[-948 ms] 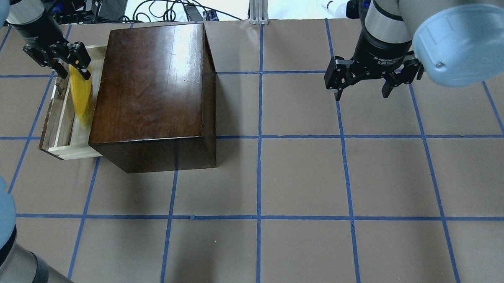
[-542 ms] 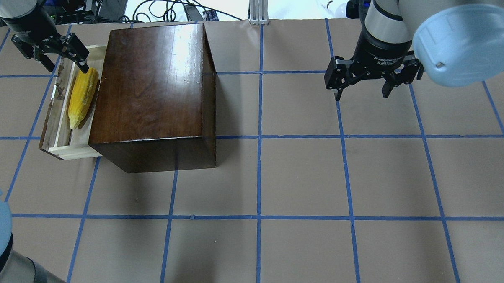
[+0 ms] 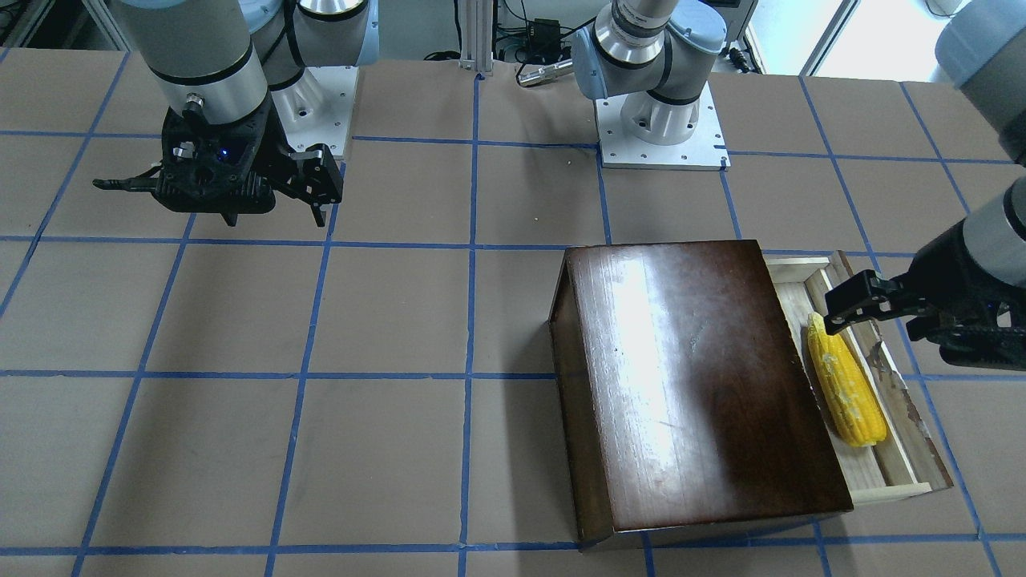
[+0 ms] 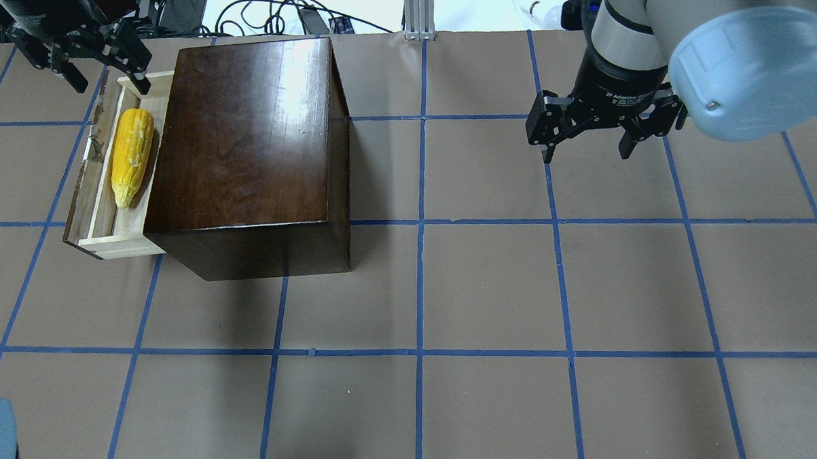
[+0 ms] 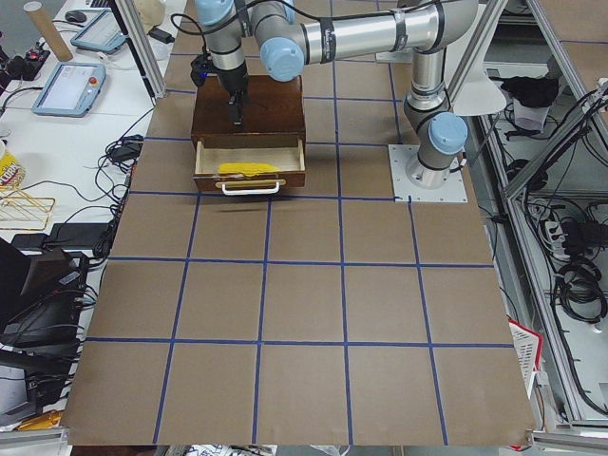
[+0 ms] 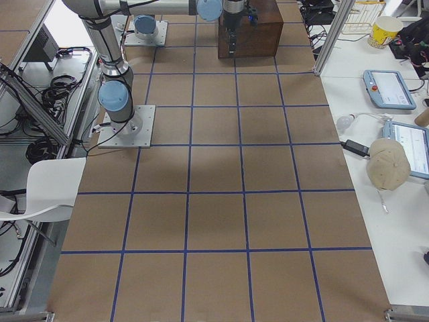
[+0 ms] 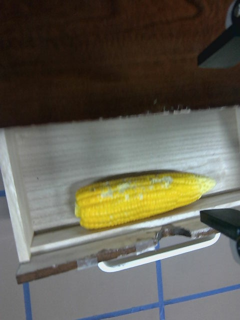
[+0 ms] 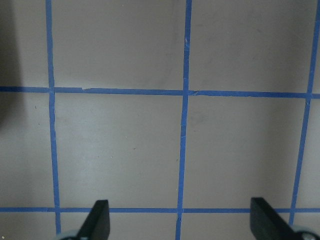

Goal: Open drawer and put corn inside

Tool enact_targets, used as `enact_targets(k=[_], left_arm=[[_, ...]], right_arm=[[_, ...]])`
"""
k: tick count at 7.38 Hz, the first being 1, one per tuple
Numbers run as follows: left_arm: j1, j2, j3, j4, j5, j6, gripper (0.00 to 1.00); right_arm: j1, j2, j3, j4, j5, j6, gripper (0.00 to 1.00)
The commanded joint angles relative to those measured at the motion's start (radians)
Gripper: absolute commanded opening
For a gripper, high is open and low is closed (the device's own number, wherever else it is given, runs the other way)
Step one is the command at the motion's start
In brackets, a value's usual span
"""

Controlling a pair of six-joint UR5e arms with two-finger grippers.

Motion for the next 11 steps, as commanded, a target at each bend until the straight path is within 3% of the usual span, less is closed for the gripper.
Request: enact_targets(k=[1,4,7,8,11], left_arm=[[-0.134,0.058,0.002,-0.016,0.002,-0.132,1.00],[-0.286,0.155,-0.079,-0.021,0.004,-0.276,1.00],[-0.286,0.251,-0.220,0.003,-0.002,-0.318,1.00],[-0.271,0.251,-0.240,0.095,-0.002,-0.312,1.00],[-0.263,0.260,-0.243,0.119,0.005,-0.337,1.00]], right_arm=[[0.000,0.000,0.000,0.000,0.000,0.000,1.00],[0.000,0.000,0.000,0.000,0.000,0.000,1.00],[0.000,0.000,0.000,0.000,0.000,0.000,1.00],[0.000,0.000,0.000,0.000,0.000,0.000,1.00],[0.000,0.000,0.000,0.000,0.000,0.000,1.00]])
